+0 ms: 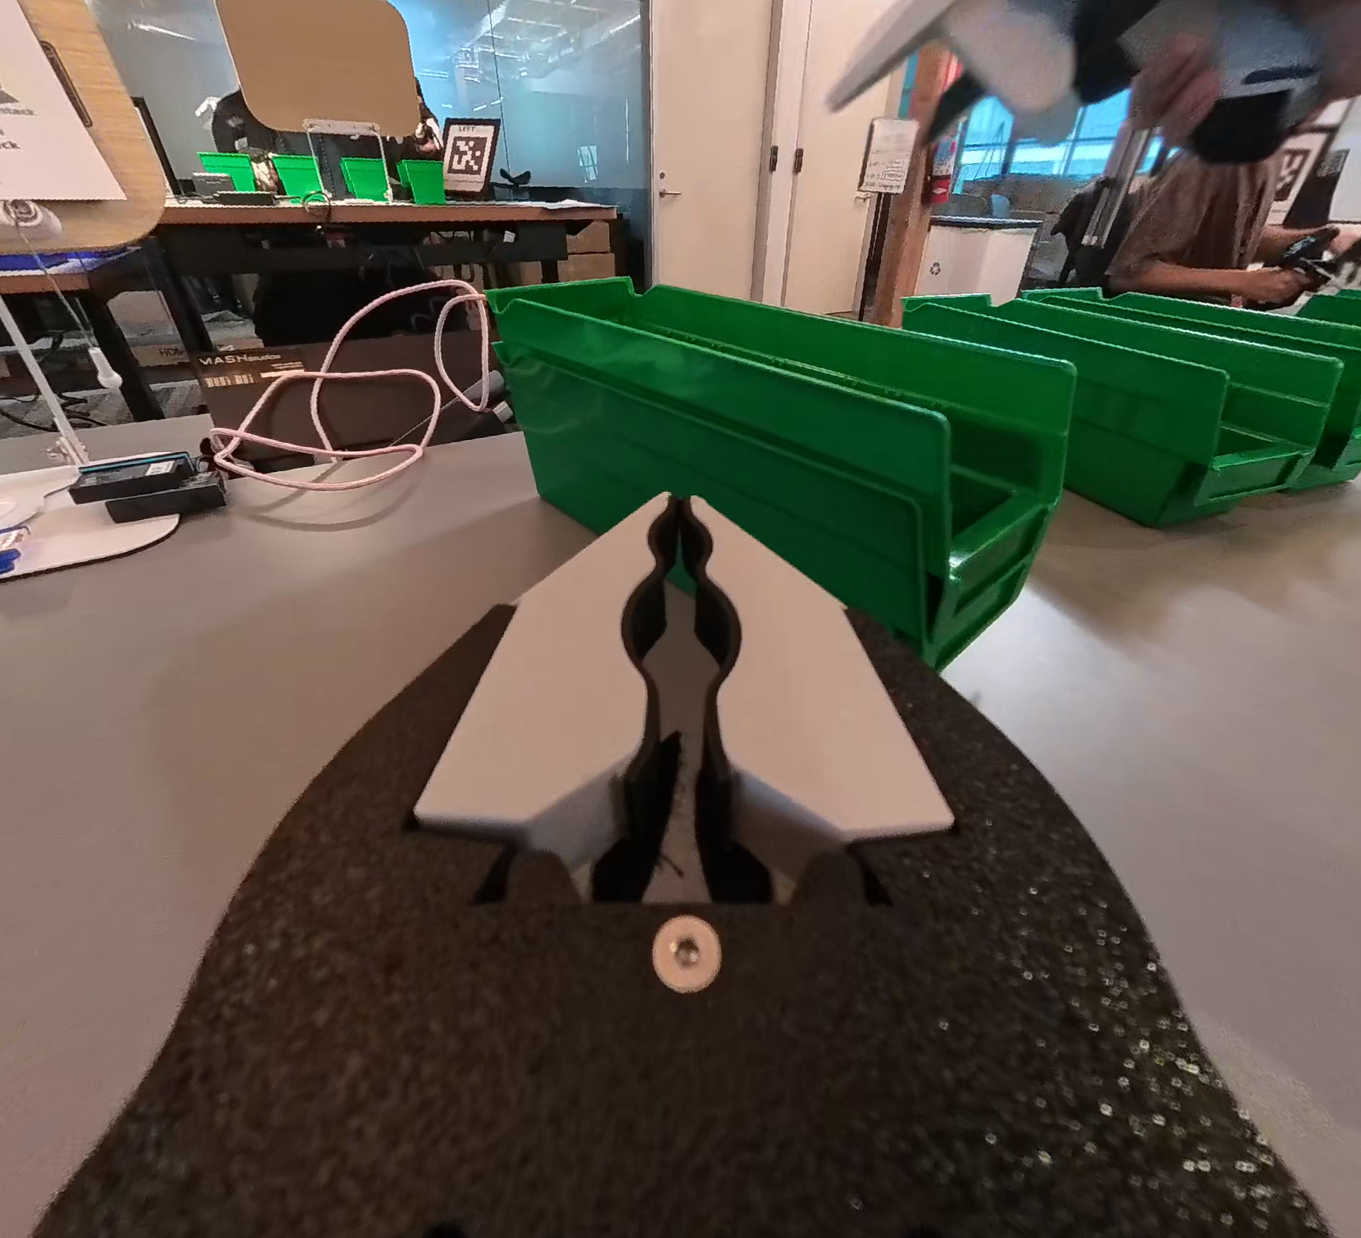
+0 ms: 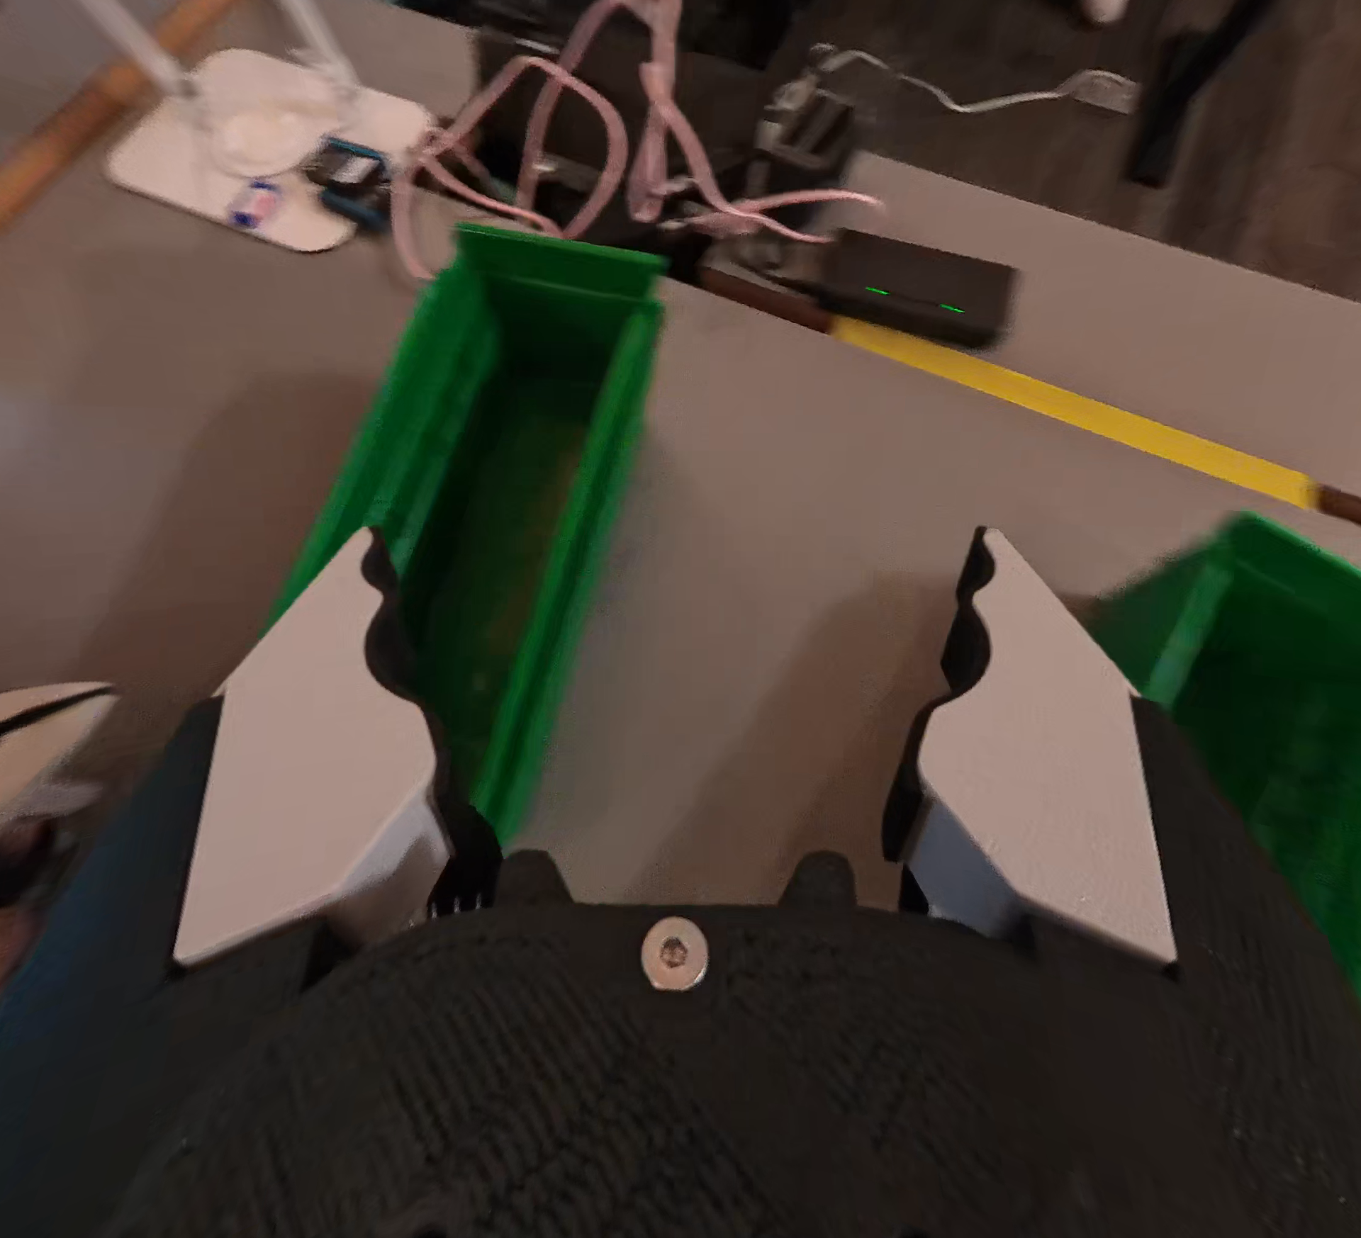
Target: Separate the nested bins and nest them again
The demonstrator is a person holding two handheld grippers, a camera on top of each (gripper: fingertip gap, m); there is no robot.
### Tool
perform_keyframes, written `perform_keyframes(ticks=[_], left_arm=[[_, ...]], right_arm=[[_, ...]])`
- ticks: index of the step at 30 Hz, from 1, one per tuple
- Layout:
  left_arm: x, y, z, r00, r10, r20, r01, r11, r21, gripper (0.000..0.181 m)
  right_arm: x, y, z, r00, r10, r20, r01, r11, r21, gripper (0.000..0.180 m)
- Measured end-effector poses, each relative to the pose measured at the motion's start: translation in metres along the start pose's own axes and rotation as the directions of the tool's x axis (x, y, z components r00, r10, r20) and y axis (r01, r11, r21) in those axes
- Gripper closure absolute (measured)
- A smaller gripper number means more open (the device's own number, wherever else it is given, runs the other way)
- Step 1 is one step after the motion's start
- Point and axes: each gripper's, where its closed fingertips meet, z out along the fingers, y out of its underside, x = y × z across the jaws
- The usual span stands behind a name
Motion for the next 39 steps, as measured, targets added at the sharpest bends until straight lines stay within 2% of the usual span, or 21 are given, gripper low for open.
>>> perform_keyframes(ticks=[2,4,6,8,11,14,16,18,24,28,33,39], left_arm=[[0.001,0.000,0.001,1.000,-0.006,-0.004,0.006,1.000,0.003,0.181],[0.007,-0.002,0.003,1.000,-0.020,-0.021,0.020,1.000,0.011,0.181],[0.012,-0.001,0.006,0.999,-0.010,-0.034,0.010,1.000,0.002,0.181],[0.016,0.001,0.009,0.999,0.018,-0.039,-0.019,1.000,-0.012,0.181],[0.019,0.003,0.009,0.998,0.042,-0.044,-0.043,0.999,-0.022,0.181],[0.018,0.002,0.009,0.999,0.025,-0.047,-0.025,1.000,-0.017,0.181],[0.015,0.002,0.008,0.999,0.009,-0.048,-0.010,1.000,-0.014,0.181],[0.013,0.002,0.007,0.999,-0.001,-0.045,0.001,1.000,-0.011,0.181],[0.006,0.001,0.005,0.999,-0.029,-0.039,0.028,1.000,-0.004,0.181],[0.007,0.001,0.005,0.999,-0.033,-0.043,0.033,0.999,-0.003,0.181],[0.009,0.002,0.006,0.998,-0.035,-0.050,0.035,0.999,-0.006,0.181],[0.005,0.002,0.004,0.998,-0.049,-0.040,0.049,0.999,-0.005,0.181]], right_arm=[[0.060,0.012,-0.018,0.991,0.029,-0.134,-0.033,0.999,-0.027,0.020],[0.119,0.029,-0.036,0.959,0.039,-0.279,-0.054,0.997,-0.047,0.019],[0.154,0.059,-0.043,0.946,0.113,-0.304,-0.146,0.985,-0.090,0.020],[0.173,0.097,-0.041,0.939,0.180,-0.294,-0.240,0.953,-0.185,0.019],[0.192,0.142,-0.036,0.930,0.193,-0.313,-0.289,0.910,-0.299,0.020],[0.192,0.163,-0.025,0.926,0.256,-0.279,-0.341,0.884,-0.321,0.027],[0.200,0.177,-0.021,0.916,0.231,-0.327,-0.346,0.867,-0.357,0.036],[0.200,0.186,-0.016,0.912,0.233,-0.337,-0.359,0.850,-0.385,0.032],[0.189,0.183,-0.017,0.909,0.272,-0.315,-0.389,0.825,-0.410,0.068],[0.182,0.157,-0.021,0.905,0.272,-0.327,-0.381,0.861,-0.338,0.076],[0.136,0.088,-0.035,0.951,0.228,-0.210,-0.274,0.935,-0.227,0.078],[0.031,0.003,-0.048,0.983,0.177,0.037,-0.173,0.980,-0.094,0.075]])
